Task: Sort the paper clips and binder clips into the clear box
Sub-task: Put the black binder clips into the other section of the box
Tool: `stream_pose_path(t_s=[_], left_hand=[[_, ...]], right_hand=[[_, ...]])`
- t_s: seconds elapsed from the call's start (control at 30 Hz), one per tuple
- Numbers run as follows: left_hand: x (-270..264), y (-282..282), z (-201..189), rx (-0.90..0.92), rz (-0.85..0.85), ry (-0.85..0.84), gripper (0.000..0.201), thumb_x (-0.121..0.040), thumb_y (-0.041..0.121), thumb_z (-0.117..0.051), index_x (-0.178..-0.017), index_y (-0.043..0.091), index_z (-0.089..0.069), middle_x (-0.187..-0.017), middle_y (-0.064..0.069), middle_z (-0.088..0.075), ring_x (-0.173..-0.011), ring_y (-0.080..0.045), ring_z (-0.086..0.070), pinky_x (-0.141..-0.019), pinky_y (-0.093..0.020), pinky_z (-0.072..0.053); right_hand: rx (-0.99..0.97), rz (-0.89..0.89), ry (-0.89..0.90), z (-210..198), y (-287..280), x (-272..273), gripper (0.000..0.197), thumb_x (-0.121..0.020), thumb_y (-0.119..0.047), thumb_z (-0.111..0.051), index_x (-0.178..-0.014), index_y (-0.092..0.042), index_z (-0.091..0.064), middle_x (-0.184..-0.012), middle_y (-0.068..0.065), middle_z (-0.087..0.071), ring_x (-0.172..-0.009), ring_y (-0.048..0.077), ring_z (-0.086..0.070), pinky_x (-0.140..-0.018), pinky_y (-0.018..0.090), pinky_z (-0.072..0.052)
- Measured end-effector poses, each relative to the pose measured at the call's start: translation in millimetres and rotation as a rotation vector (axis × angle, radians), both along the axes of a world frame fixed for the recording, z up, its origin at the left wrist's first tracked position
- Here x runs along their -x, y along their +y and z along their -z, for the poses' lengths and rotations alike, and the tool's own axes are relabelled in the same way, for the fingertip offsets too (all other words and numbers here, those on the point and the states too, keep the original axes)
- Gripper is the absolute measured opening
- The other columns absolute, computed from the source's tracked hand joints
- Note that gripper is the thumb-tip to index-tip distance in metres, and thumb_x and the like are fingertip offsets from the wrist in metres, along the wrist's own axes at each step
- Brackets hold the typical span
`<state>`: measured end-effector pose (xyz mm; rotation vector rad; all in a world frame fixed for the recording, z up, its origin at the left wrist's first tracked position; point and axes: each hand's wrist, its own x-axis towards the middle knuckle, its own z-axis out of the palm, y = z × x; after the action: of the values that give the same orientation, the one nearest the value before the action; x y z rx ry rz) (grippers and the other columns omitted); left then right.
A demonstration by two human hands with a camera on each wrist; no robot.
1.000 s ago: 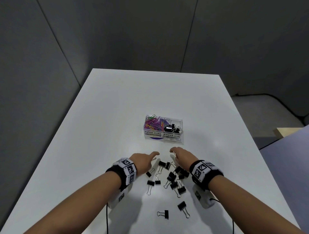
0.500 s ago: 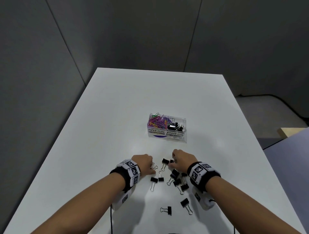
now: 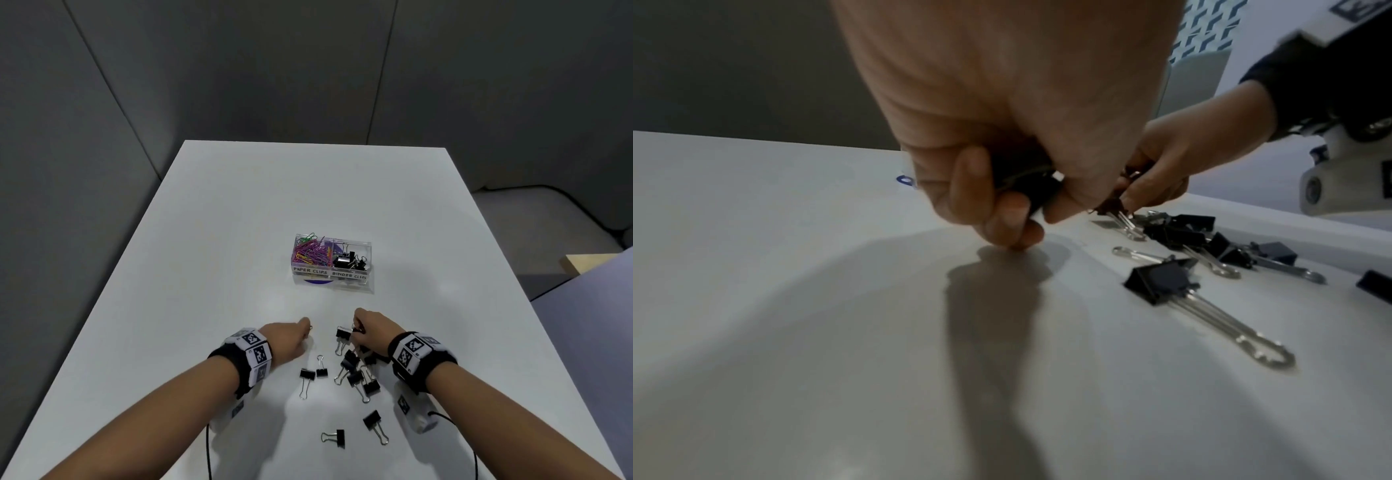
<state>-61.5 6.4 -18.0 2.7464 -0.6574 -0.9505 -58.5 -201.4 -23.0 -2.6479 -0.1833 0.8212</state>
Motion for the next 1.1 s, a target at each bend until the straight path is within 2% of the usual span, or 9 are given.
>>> stream_pose_path(t_s=[0.1, 0.2, 0.27, 0.37, 0.43, 0.57, 0.8, 0.93, 1.1], left_hand=[[-9.1, 6.5, -1.6, 0.047, -0.017, 0.006, 0.023, -0.098, 0.019, -0.032, -0.120, 0.012, -0.033, -0.093, -0.012, -0.057, -0.078, -0.024, -0.046, -0.073, -0.031, -0.036], [-23.5, 10.6, -6.2, 0.029, 0.015, -0.026, 0.034, -0.100, 0.020, -0.031, -0.133, 0.013, -0.034, -0.117, -0.012, -0.061, -0.096, -0.028, -0.056, -0.087, -0.033, -0.043], [-35.4, 11.1, -9.3, -0.002, 0.040, -0.050, 0.031, -0.100, 0.022, -0.032, -0.127, 0.012, -0.044, -0.127, -0.010, -0.057, -0.111, -0.028, -0.056, -0.091, -0.032, -0.043], [-53.0, 6.6, -17.3, -0.048, 0.092, -0.089, 0.031, -0.101, 0.026, -0.033, -0.118, 0.009, -0.052, -0.123, -0.011, -0.056, -0.109, -0.029, -0.057, -0.087, -0.034, -0.045], [-66.5, 2.6, -26.9, -0.041, 0.120, -0.142, 0.032, -0.101, 0.028, -0.033, -0.120, 0.011, -0.053, -0.123, -0.008, -0.056, -0.109, -0.026, -0.058, -0.085, -0.034, -0.047], [-98.5, -7.8, -49.5, 0.019, 0.132, -0.280, 0.029, -0.099, 0.025, -0.037, -0.117, 0.012, -0.055, -0.120, -0.005, -0.056, -0.108, -0.023, -0.057, -0.081, -0.033, -0.047], [-142.1, -39.7, -71.8, 0.035, 0.108, -0.374, 0.028, -0.096, 0.026, -0.042, -0.118, 0.016, -0.057, -0.118, -0.005, -0.057, -0.104, -0.024, -0.058, -0.072, -0.029, -0.041], [-153.1, -62.9, -67.8, 0.051, 0.127, -0.377, 0.028, -0.096, 0.026, -0.044, -0.119, 0.018, -0.057, -0.121, -0.004, -0.056, -0.107, -0.024, -0.058, -0.073, -0.029, -0.040], [-156.9, -85.8, -50.7, 0.104, 0.127, -0.281, 0.028, -0.093, 0.022, -0.052, -0.119, 0.015, -0.057, -0.123, -0.007, -0.053, -0.110, -0.027, -0.057, -0.084, -0.034, -0.045]], right_hand=[[-0.051, -0.004, -0.005, -5.4, -5.1, -4.3, 0.022, -0.088, -0.015, -0.049, -0.073, -0.018, -0.034, -0.074, 0.000, -0.044, -0.074, 0.020, -0.042, -0.059, 0.028, -0.030], [-0.108, 0.004, -0.061, -23.4, -10.3, -18.0, 0.017, -0.086, -0.014, -0.051, -0.078, -0.018, -0.036, -0.070, -0.002, -0.043, -0.064, 0.018, -0.038, -0.054, 0.024, -0.029], [-0.127, 0.021, -0.131, -40.9, -13.5, -34.7, 0.008, -0.088, -0.015, -0.050, -0.090, -0.016, -0.043, -0.073, -0.003, -0.047, -0.063, 0.015, -0.042, -0.053, 0.020, -0.034], [-0.104, 0.072, -0.229, -61.3, -18.0, -66.6, 0.021, -0.094, -0.019, -0.047, -0.113, -0.010, -0.052, -0.093, 0.005, -0.060, -0.079, 0.020, -0.055, -0.072, 0.028, -0.049], [-0.052, 0.079, -0.256, -68.1, -18.2, -87.9, 0.025, -0.094, -0.019, -0.044, -0.113, -0.008, -0.056, -0.107, 0.011, -0.064, -0.089, 0.025, -0.059, -0.078, 0.033, -0.048], [0.013, 0.026, -0.238, -64.6, -9.7, -118.3, 0.025, -0.093, -0.012, -0.041, -0.112, -0.005, -0.056, -0.111, 0.016, -0.064, -0.089, 0.028, -0.057, -0.073, 0.031, -0.042], [-0.114, 0.014, -0.253, -52.3, -3.7, -125.8, 0.037, -0.090, -0.010, -0.053, -0.127, -0.008, -0.049, -0.125, 0.016, -0.054, -0.112, 0.030, -0.055, -0.094, 0.036, -0.044], [-0.181, 0.111, -0.322, -46.4, -22.0, -114.7, 0.033, -0.090, -0.007, -0.050, -0.123, -0.009, -0.053, -0.123, 0.013, -0.055, -0.110, 0.027, -0.056, -0.095, 0.035, -0.043], [-0.194, 0.142, -0.359, -36.2, -43.7, -82.3, 0.025, -0.091, -0.009, -0.050, -0.115, -0.009, -0.057, -0.113, 0.011, -0.058, -0.098, 0.024, -0.058, -0.085, 0.029, -0.042]])
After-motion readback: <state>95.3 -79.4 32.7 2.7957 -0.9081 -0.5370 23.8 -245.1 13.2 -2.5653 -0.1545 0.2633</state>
